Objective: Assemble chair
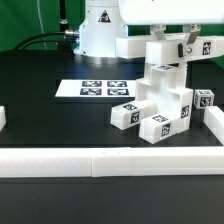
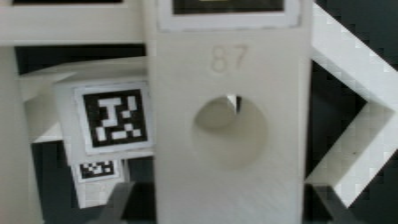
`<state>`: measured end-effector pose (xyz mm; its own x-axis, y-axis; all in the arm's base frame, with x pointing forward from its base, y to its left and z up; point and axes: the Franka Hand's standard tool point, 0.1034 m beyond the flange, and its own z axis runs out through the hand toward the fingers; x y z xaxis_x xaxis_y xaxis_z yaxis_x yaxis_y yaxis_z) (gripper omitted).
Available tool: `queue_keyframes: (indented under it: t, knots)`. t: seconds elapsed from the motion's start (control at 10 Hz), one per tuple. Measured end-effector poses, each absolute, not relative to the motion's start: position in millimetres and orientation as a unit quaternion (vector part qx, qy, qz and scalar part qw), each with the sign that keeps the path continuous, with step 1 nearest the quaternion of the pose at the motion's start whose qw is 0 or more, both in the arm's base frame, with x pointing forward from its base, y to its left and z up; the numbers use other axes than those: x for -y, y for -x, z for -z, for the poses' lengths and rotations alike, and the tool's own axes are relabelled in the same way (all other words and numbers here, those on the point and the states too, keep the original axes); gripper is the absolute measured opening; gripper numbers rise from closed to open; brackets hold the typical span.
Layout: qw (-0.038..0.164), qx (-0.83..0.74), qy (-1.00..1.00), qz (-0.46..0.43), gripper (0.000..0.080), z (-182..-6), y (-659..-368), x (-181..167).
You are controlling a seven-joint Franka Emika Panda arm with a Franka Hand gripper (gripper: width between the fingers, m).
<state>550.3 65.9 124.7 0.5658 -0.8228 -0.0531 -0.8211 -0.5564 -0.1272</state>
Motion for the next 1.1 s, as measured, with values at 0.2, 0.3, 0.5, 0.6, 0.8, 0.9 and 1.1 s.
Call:
queue_keyframes:
  t: [0.2,0.3,0.5,0.6,0.8,0.9,1.1]
  knots:
    - [0.068,-0.484,0.872,0.004,0.0284,-123.2,-549.1,-66.5]
    - [0.068,-0.484,0.873,0.004,0.0284,-123.2,-549.3,-66.2]
    - [0.068,-0.476,0.877,0.007,0.0284,-124.6,-551.9,-62.4]
    - [0.068,-0.477,0.876,0.007,0.0284,-125.0,-552.5,-63.2]
    - [0.069,-0.476,0.877,0.007,0.0284,-124.9,-552.9,-63.7]
    - [0.069,-0.476,0.877,0.007,0.0284,-124.9,-552.9,-63.8]
    - [0.068,-0.477,0.876,0.006,0.0284,-123.9,-552.5,-63.1]
